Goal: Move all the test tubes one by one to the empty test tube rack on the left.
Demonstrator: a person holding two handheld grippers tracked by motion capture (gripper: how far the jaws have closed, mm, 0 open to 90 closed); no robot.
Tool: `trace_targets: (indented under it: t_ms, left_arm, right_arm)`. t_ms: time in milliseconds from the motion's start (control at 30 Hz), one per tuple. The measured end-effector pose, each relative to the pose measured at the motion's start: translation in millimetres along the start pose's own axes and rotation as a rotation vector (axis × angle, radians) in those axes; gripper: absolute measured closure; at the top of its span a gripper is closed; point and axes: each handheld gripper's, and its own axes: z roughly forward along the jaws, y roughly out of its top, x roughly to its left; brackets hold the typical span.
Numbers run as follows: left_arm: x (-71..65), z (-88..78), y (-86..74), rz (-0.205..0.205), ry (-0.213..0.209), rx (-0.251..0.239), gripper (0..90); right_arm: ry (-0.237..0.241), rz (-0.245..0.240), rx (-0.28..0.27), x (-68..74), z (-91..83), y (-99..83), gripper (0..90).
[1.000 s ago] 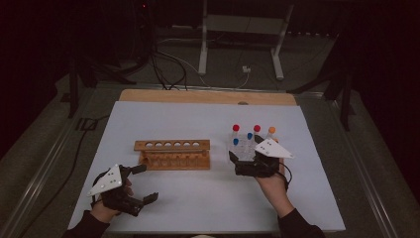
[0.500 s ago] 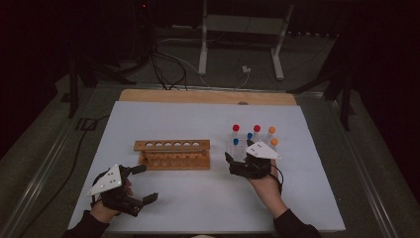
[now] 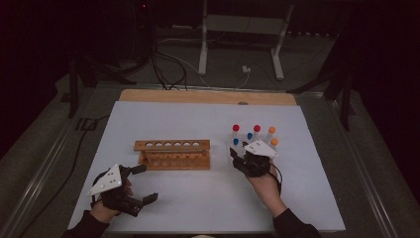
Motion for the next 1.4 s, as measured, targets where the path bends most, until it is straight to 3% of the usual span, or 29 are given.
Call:
trace_targets:
  t_ms: [467, 900, 1400]
  left_arm:
    - [0.0, 0.0, 0.0, 0.000, -0.002, 0.002, 0.6]
    - [0.1, -0.3, 0.0, -0.002, -0.003, 0.001, 0.6]
    - [-0.1, -0.3, 0.0, 0.000, -0.006, -0.001, 0.5]
  right_arm:
    - [0.021, 0.032, 0.041, -4.6, 12.2, -2.0, 70.5]
    - [0.023, 0.023, 0.054, -3.0, 17.0, -1.6, 76.2]
    - [0.027, -0.010, -0.028, -6.6, -3.2, 16.0, 76.4]
